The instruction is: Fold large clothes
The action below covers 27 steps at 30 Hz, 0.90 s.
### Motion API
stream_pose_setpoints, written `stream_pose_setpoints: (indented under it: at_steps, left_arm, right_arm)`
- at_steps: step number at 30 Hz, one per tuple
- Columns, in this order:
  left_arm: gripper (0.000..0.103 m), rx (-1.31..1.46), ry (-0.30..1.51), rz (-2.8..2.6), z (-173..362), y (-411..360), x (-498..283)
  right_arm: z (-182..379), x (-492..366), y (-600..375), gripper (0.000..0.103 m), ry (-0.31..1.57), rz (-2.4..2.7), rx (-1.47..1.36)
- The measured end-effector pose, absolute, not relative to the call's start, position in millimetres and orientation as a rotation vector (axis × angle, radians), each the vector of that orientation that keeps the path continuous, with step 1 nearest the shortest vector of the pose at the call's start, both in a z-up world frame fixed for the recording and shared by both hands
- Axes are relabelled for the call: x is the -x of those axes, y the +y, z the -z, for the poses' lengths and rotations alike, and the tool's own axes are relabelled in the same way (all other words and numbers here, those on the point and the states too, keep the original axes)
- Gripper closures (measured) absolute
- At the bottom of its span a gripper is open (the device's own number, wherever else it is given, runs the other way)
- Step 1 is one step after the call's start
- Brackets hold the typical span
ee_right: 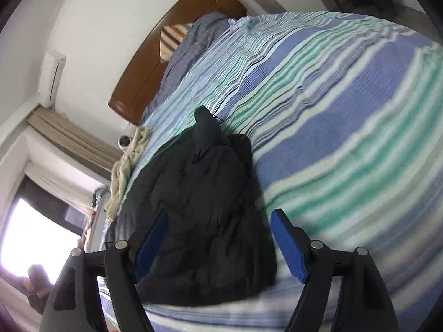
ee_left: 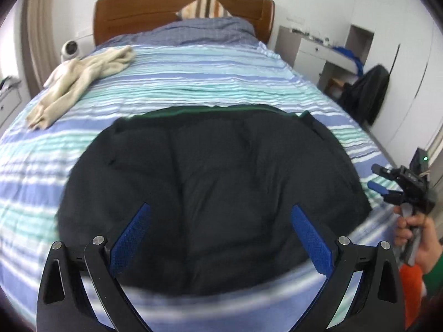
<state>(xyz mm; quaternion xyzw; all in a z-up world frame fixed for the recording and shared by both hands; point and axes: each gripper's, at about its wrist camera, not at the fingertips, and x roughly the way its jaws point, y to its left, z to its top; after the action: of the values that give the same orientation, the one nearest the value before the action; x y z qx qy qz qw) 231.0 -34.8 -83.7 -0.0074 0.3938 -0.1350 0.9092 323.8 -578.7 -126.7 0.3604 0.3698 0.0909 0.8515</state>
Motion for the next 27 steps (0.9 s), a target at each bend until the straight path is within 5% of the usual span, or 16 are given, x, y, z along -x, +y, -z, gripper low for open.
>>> stream_pose_setpoints:
  at_steps: [6, 16, 17, 18, 19, 27]
  left_arm:
    - [0.000, -0.051, 1.017, 0.187, 150.8, -57.9, -307.7]
    - [0.001, -0.095, 0.982, 0.191, 173.7, -55.3, -314.3]
    - [0.001, -0.095, 0.977, 0.192, 173.9, -54.6, -313.4]
    - [0.001, -0.097, 0.977, 0.192, 174.4, -54.5, -311.3]
    - [0.001, -0.100, 0.979, 0.192, 174.0, -55.7, -309.9]
    - [0.002, -0.128, 1.023, 0.180, 164.4, -62.6, -315.4]
  right_arm:
    - [157.1, -377.3, -585.4, 0.025, 0.868, -0.249, -0.865]
    - [180.2, -417.5, -569.3, 0.025, 1.011, -0.373, -0.833]
    - [176.8, -421.5, -562.6, 0.027, 1.018, -0.394, -0.809]
    - [175.0, -422.8, -556.5, 0.058, 1.025, -0.448, -0.818]
    - [168.7, -420.8, -552.3, 0.069, 1.008, -0.464, -0.835]
    - [60.1, -392.3, -500.8, 0.076, 0.784, -0.492, -0.755]
